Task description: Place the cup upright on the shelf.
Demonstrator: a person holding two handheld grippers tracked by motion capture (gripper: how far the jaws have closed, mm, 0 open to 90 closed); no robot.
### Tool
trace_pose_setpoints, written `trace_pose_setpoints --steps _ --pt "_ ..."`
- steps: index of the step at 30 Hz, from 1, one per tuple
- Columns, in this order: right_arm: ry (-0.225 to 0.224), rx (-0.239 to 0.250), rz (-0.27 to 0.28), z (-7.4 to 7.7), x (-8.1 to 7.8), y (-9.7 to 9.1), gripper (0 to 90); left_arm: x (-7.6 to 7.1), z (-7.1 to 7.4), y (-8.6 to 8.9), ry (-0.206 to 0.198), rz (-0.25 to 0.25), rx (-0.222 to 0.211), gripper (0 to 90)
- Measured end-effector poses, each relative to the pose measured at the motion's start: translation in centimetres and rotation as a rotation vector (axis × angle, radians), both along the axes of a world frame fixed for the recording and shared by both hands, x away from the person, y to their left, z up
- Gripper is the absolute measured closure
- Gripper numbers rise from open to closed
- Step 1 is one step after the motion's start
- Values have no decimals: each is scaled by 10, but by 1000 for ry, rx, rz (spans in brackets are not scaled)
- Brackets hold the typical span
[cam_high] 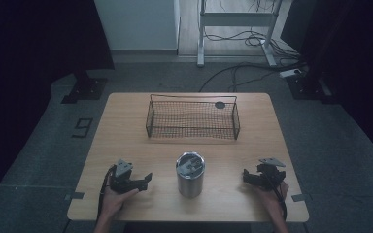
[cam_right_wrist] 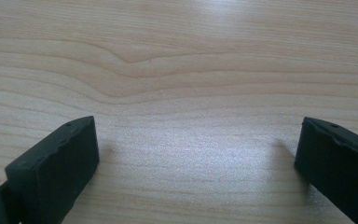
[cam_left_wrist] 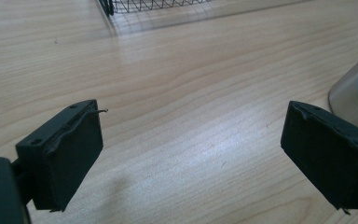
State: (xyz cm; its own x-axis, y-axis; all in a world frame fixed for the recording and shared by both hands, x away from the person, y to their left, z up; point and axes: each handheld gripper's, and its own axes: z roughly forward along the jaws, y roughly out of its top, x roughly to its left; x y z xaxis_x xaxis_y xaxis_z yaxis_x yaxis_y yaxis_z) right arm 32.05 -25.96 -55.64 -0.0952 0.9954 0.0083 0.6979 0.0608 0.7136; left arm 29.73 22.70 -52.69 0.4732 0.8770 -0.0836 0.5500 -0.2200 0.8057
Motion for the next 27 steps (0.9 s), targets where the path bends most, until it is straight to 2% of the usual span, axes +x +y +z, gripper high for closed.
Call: trace_pose_setpoints --steps 19,27 --pt "0 1 -5 0 -1 -1 0 -7 11 -3 -34 -30 -42 66" --pt "0 1 -5 0 -1 -1 0 -13 20 -10 -61 -48 -83 77"
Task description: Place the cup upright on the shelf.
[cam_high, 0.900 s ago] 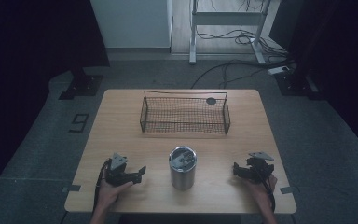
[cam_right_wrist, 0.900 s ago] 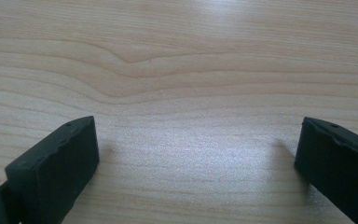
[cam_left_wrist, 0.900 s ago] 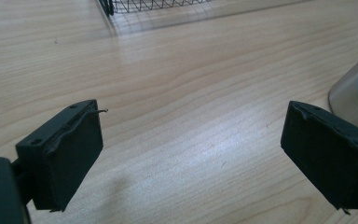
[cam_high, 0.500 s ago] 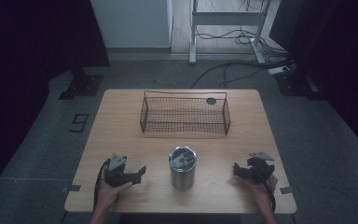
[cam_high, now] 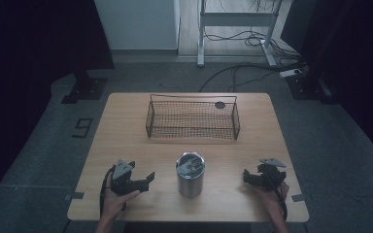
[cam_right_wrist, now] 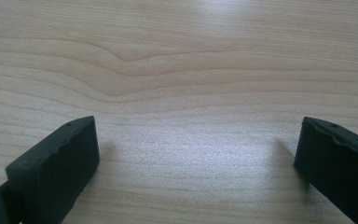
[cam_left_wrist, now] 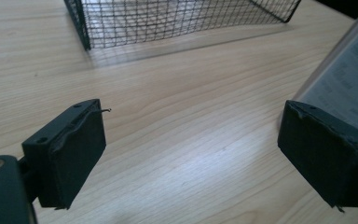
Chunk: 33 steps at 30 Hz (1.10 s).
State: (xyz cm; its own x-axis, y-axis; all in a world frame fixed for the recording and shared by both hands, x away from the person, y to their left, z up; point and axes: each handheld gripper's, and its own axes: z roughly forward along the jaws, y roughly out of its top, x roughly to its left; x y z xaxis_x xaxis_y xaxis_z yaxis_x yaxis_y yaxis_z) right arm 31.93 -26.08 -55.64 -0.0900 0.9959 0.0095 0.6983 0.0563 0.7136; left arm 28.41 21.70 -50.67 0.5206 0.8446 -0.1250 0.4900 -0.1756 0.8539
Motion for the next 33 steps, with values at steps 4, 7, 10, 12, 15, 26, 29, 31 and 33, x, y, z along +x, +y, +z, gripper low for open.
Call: trace_pose_setpoints --steps 4,7,10,12,15,26,29,31,33 --pt "0 0 0 0 0 0 0 -3 5 -4 -13 -22 -7 77" --pt "0 0 0 0 0 0 0 -6 9 -10 -22 -42 -11 76" --pt "0 0 0 0 0 0 0 -9 13 -15 -27 -69 -15 69" --pt "0 0 -1 0 0 0 0 -11 14 -19 -32 -83 -13 65" --pt "0 0 -1 0 0 0 0 -13 16 -25 -32 -104 -16 50" --pt "1 2 -6 0 0 0 0 -18 19 -50 -31 -182 -2 30" --pt "1 1 -6 0 0 0 0 -18 19 -56 -26 -201 -1 27" --pt "1 2 -6 0 0 0 0 -19 19 -60 -24 -211 -2 25" --pt "1 2 -6 0 0 0 0 -20 19 -64 -23 -225 -5 23"
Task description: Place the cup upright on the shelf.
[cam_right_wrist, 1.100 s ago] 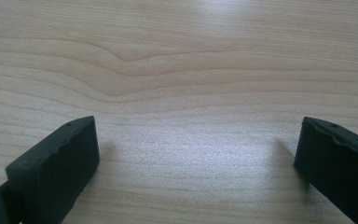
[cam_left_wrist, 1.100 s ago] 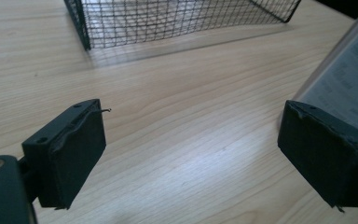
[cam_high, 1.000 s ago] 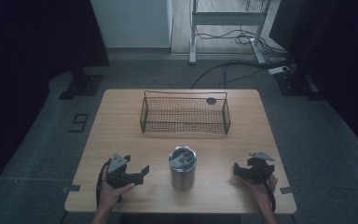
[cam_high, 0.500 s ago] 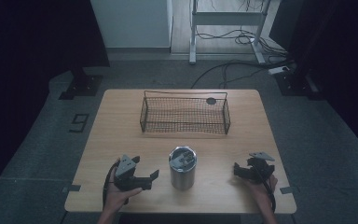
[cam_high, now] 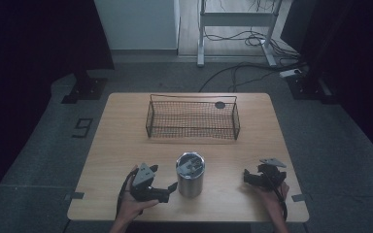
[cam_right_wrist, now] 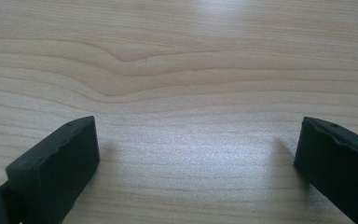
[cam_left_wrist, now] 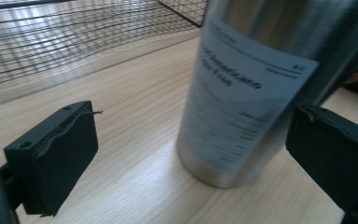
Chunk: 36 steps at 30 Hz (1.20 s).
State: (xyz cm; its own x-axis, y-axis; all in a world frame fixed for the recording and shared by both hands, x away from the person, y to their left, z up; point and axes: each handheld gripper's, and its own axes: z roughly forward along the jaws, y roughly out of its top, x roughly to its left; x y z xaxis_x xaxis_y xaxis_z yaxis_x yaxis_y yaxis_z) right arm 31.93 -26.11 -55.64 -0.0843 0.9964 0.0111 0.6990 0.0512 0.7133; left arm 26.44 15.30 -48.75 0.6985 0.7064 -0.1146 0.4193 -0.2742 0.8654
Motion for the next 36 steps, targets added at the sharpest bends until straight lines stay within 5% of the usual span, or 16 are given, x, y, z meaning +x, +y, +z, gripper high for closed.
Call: trace_pose_setpoints --steps 11,36 --pt "0 0 0 0 0 0 0 -3 3 -22 -1 -66 7 6" --pt "0 0 0 0 0 0 0 15 3 -66 1 -112 52 0"
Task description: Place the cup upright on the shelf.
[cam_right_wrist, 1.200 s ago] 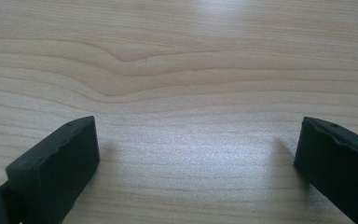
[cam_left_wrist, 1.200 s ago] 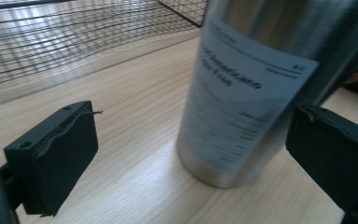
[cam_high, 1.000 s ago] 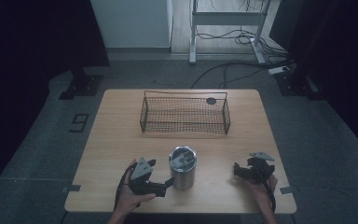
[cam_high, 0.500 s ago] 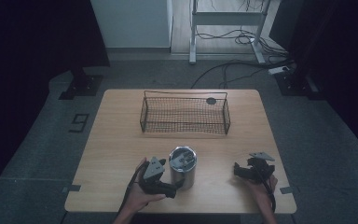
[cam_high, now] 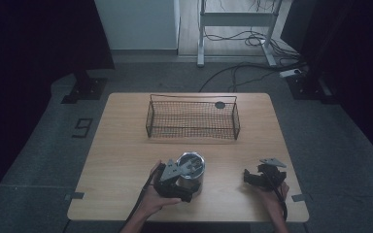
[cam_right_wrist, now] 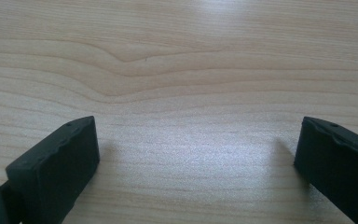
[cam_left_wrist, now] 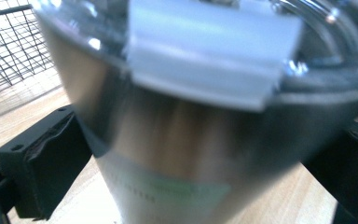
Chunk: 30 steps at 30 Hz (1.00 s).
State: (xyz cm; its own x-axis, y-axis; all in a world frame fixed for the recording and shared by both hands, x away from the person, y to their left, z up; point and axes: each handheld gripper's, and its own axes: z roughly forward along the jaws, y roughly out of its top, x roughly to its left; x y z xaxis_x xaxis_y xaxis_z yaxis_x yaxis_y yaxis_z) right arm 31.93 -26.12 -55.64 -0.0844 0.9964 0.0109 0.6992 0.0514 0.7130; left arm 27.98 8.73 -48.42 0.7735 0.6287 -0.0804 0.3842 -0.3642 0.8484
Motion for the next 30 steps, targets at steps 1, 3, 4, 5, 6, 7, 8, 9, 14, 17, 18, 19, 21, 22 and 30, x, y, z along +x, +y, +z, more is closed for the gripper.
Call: trace_pose_setpoints --steps 1,3,4,5,6,7,8,9,14,17,18,19,21,22,30 --pt "0 0 0 0 0 0 0 0 0 0 0 0 0 0" --pt "0 1 -1 0 0 0 0 3 -1 -3 0 7 -1 0" --pt "0 1 -1 0 0 0 0 4 -1 -4 0 9 -1 0" --pt "0 1 -1 0 0 0 0 4 -2 -6 -2 12 1 0" --pt "0 1 0 0 0 0 0 5 -2 -7 -4 13 6 0" --pt "0 1 0 0 0 0 0 5 -2 -7 -4 13 6 1" --pt "0 1 -1 0 0 0 0 6 -4 -10 -10 20 19 4" --pt "0 1 -1 0 0 0 0 6 -4 -11 -15 22 27 8" --pt "0 0 0 0 0 0 0 5 -5 -11 -31 20 34 27" --pt "0 0 -1 0 0 0 0 5 -3 -11 -27 18 46 32" --pt "0 0 0 0 0 0 0 6 -3 -11 -24 16 49 32" --pt "0 1 -1 0 0 0 0 6 -2 -11 -25 16 52 33" --pt "0 1 0 0 0 0 0 6 -2 -12 -26 16 54 35" --pt "0 1 -1 0 0 0 0 6 -2 -12 -27 14 56 35" --pt "0 1 0 0 0 0 0 5 -2 -9 -44 15 61 39"
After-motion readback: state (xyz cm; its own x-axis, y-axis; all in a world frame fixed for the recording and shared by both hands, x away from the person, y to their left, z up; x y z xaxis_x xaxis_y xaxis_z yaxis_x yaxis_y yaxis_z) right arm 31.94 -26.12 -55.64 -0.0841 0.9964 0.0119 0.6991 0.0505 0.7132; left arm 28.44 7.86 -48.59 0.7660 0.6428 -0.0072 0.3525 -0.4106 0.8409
